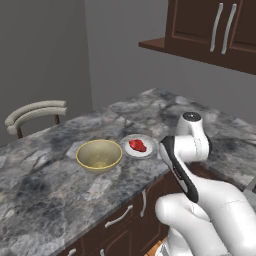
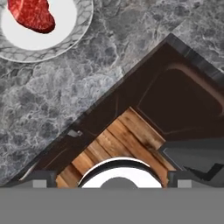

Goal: Place one of the steaks on the plate and the other in the bowl. Then place the bowl in the fridge.

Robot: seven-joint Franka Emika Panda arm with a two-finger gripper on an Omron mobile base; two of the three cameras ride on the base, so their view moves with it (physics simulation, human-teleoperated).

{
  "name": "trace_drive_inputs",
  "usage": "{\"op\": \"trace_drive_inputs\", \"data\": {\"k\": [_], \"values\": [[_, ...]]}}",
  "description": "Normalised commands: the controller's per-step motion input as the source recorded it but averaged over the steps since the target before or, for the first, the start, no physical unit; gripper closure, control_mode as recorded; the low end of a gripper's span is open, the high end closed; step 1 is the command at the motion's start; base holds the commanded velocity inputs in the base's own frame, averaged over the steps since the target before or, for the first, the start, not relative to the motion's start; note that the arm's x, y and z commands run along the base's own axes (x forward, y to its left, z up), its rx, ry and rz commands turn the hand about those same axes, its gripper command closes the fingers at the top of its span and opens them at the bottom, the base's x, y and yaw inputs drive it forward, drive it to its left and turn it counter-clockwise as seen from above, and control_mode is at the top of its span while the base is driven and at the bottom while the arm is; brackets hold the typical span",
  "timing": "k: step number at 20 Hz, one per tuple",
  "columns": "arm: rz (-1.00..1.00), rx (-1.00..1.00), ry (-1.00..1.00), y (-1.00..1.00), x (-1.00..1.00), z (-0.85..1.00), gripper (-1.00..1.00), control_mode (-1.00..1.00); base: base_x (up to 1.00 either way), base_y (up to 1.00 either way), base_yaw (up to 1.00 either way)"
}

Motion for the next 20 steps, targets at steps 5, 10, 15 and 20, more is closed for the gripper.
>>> {"op": "trace_drive_inputs", "data": {"k": [5,10,15,20], "values": [[-0.07,0.02,-0.07,-0.09,-0.04,-0.01,-1.00,1.00,0.00,-0.04,-0.11],[0.00,0.00,0.00,0.00,0.00,0.00,-1.00,1.00,0.00,-0.12,-0.68],[0.00,0.00,0.00,0.00,0.00,0.00,-1.00,1.00,0.00,-0.01,-0.61],[0.00,0.00,0.00,0.00,0.00,0.00,-1.00,1.00,0.00,-0.08,-0.60]]}}
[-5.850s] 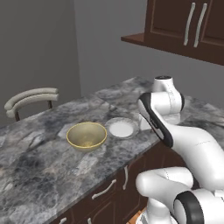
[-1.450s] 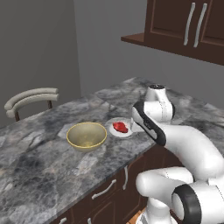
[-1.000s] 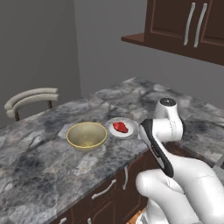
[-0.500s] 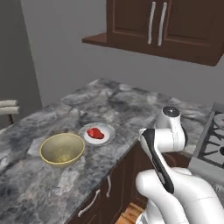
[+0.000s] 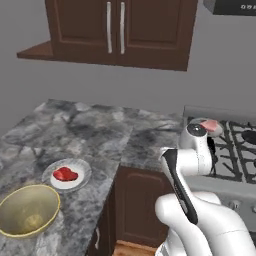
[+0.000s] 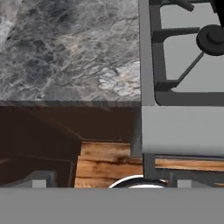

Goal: Place one of the steaks on the plate and the other in the bowl. Then place the bowl in the fridge.

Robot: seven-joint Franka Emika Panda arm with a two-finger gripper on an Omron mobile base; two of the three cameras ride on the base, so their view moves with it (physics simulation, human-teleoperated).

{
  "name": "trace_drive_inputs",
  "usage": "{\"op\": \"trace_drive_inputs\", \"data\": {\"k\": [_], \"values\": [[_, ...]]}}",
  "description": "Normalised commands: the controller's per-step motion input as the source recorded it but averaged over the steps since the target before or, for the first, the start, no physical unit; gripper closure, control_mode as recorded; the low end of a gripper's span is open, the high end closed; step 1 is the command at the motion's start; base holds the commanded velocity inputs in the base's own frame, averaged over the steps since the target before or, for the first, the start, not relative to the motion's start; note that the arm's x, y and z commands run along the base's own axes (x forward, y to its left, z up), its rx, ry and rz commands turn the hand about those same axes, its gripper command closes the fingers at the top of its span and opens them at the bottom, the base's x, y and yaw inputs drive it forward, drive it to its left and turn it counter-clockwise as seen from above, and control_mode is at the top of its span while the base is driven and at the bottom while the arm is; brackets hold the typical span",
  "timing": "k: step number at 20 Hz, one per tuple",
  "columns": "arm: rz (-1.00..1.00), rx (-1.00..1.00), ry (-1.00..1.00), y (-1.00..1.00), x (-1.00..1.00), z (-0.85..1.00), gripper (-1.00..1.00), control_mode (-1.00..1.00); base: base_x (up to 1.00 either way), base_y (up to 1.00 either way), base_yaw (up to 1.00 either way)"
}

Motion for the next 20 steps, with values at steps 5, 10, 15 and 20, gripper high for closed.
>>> {"op": "trace_drive_inputs", "data": {"k": [5,10,15,20], "values": [[0.00,0.00,0.00,0.00,0.00,0.00,-1.00,1.00,0.00,-0.02,-0.60],[0.00,0.00,0.00,0.00,0.00,0.00,-1.00,1.00,0.01,0.00,-0.43],[0.00,0.00,0.00,0.00,0.00,0.00,-1.00,1.00,0.21,-0.01,-0.06],[0.00,0.00,0.08,-0.08,0.19,0.21,-1.00,-1.00,0.07,0.00,0.00]]}}
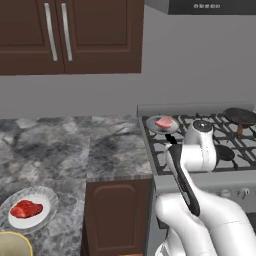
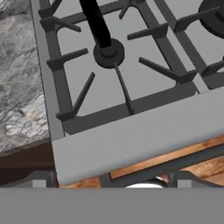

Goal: Place one of the steaks on the plate and the other in the bowl. Then place the bowl in the fridge.

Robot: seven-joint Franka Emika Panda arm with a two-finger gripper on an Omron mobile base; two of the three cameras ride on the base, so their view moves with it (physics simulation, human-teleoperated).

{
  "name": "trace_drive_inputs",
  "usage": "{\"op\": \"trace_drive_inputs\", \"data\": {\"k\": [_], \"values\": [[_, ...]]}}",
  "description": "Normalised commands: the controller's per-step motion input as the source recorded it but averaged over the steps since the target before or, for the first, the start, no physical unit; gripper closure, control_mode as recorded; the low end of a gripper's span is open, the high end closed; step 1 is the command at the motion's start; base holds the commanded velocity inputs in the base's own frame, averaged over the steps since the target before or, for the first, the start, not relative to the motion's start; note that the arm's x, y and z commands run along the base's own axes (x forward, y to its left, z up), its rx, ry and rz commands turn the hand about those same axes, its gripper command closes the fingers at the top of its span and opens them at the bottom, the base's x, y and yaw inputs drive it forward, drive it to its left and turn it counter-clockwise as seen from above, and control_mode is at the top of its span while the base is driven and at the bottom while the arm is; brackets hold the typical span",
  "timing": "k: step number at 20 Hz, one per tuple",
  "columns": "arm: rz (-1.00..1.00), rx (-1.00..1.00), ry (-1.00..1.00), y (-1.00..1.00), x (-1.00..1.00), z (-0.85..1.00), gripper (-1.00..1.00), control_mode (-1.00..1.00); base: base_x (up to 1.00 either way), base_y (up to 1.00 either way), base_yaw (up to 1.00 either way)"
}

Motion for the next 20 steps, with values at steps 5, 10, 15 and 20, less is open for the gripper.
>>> {"op": "trace_drive_inputs", "data": {"k": [5,10,15,20], "values": [[0.00,0.00,0.18,-0.17,0.30,0.67,-1.00,-1.00,0.00,0.00,0.00],[0.06,0.03,0.20,-0.31,0.97,0.13,-1.00,-1.00,0.00,0.00,0.00],[0.03,-0.03,0.12,-0.20,0.57,0.38,-1.00,-1.00,0.00,0.00,0.00],[0.01,-0.04,0.01,-0.36,0.75,0.12,-1.00,-1.00,0.00,0.00,0.00]]}}
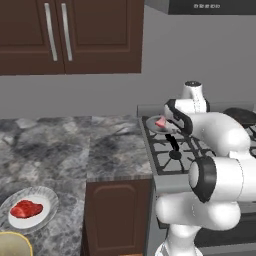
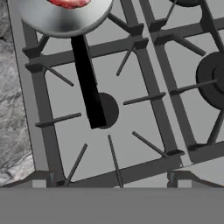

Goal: Place one of the steaks on the plate and the other in the bowl. Then place the bowl in the fridge.

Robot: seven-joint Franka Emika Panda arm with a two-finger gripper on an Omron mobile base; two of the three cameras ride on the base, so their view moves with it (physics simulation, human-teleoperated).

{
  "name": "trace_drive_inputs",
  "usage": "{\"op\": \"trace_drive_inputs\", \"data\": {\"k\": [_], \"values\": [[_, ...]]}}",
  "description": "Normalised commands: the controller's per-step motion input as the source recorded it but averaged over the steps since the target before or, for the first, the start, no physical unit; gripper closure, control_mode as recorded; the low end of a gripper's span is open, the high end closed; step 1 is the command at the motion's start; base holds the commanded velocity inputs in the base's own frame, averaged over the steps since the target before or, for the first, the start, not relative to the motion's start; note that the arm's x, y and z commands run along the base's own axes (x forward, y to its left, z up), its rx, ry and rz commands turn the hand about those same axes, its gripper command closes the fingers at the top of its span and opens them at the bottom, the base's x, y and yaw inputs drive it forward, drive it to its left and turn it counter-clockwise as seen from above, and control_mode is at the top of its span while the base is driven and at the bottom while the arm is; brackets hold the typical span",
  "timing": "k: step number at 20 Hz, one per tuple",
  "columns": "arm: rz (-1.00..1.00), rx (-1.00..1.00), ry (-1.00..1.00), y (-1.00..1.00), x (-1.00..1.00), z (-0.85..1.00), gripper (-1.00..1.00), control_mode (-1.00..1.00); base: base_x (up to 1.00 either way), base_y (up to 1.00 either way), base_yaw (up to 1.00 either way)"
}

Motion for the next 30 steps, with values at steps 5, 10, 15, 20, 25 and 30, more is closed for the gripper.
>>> {"op": "trace_drive_inputs", "data": {"k": [5,10,15,20,25,30], "values": [[0.22,0.01,0.01,-0.14,0.86,0.00,-1.00,-1.00,0.00,0.00,0.00],[0.16,0.00,0.00,-0.11,0.50,0.00,-1.00,-1.00,0.00,0.00,0.00],[0.17,0.00,0.00,-0.02,0.44,-0.15,-1.00,-1.00,0.00,0.00,0.00],[0.19,0.00,0.00,-0.07,0.40,-0.26,-1.00,-1.00,0.00,0.00,0.00],[0.06,-0.04,0.00,-0.11,0.37,-0.30,-1.00,-1.00,0.00,0.00,0.00],[0.00,-0.03,0.00,-0.01,0.47,-0.35,-1.00,-1.00,0.00,0.00,0.00]]}}
